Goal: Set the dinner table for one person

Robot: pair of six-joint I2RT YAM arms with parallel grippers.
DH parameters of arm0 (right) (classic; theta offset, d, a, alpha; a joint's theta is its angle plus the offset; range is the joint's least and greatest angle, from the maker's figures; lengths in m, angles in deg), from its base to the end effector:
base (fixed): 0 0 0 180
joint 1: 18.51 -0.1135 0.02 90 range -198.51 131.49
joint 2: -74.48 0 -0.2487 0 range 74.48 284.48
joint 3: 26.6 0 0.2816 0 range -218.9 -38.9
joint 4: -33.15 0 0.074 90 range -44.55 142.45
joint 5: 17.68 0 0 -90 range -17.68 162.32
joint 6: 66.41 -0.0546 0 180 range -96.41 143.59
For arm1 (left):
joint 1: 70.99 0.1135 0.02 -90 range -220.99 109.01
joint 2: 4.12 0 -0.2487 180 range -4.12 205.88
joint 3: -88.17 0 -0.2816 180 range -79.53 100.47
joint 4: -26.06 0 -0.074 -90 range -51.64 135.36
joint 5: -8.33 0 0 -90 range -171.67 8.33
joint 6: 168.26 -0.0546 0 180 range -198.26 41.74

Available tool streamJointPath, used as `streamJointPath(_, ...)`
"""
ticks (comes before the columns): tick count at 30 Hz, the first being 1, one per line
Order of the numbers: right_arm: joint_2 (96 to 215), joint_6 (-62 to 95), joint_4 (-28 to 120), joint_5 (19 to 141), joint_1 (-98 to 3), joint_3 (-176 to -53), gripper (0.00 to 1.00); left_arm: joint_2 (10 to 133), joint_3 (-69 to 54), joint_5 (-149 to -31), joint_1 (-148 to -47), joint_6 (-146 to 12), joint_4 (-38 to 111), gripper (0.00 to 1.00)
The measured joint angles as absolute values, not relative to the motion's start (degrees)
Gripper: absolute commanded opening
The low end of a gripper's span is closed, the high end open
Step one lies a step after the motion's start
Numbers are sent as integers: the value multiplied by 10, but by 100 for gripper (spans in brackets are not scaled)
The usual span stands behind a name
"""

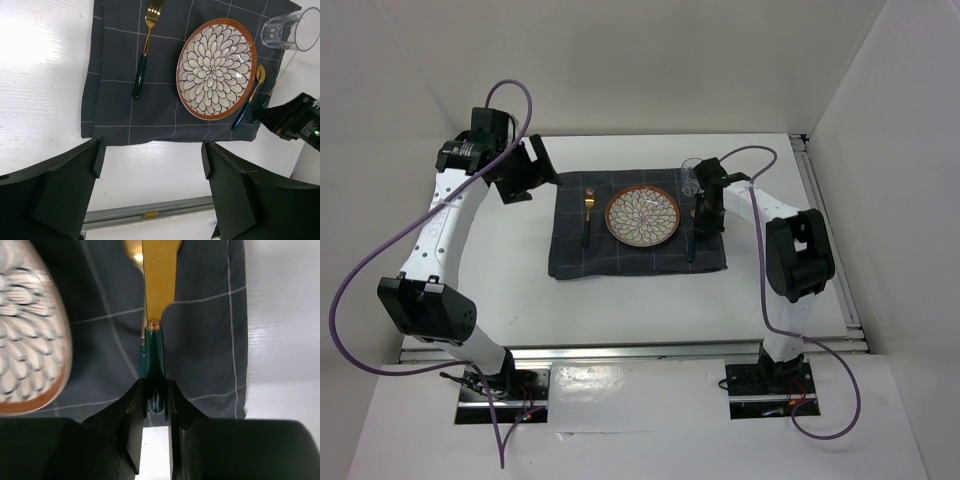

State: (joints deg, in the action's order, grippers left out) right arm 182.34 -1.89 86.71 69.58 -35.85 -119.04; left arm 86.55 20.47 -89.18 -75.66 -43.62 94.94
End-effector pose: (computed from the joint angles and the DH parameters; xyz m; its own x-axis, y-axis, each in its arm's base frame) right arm 0.3958 0.1209 0.1554 -0.9254 0.1612 -0.3430 0.1293 0.9850 0.1140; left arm 0.3698 -0.0374 0.3719 -0.6983 -0.5084 -0.5039 -0.2769 0.8410 -0.4648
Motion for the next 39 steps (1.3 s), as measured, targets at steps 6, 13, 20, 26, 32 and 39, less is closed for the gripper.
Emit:
streamJointPath(6, 1854, -18, 869, 700, -359, -1184, 24, 866, 205, -891, -757, -436, 950, 96)
streamJointPath(13, 1855, -14, 880, 690, -359, -1190, 47, 866, 205, -891, -757, -438, 954, 96)
streamJointPath(20, 1823, -14, 921, 653, -355, -1202, 80, 866, 205, -890, -757, -438, 954, 96)
streamJointPath(26, 1697, -21, 935, 633, -283, -1193, 100, 866, 205, -891, -757, -438, 954, 96)
streamJointPath(32, 1557, -44, 923, 603, -114, -1148, 100, 866, 207, -893, -757, -438, 954, 96)
streamJointPath(39, 1536, -69, 926, 594, -82, -1127, 100, 866, 208, -894, -757, -438, 949, 96)
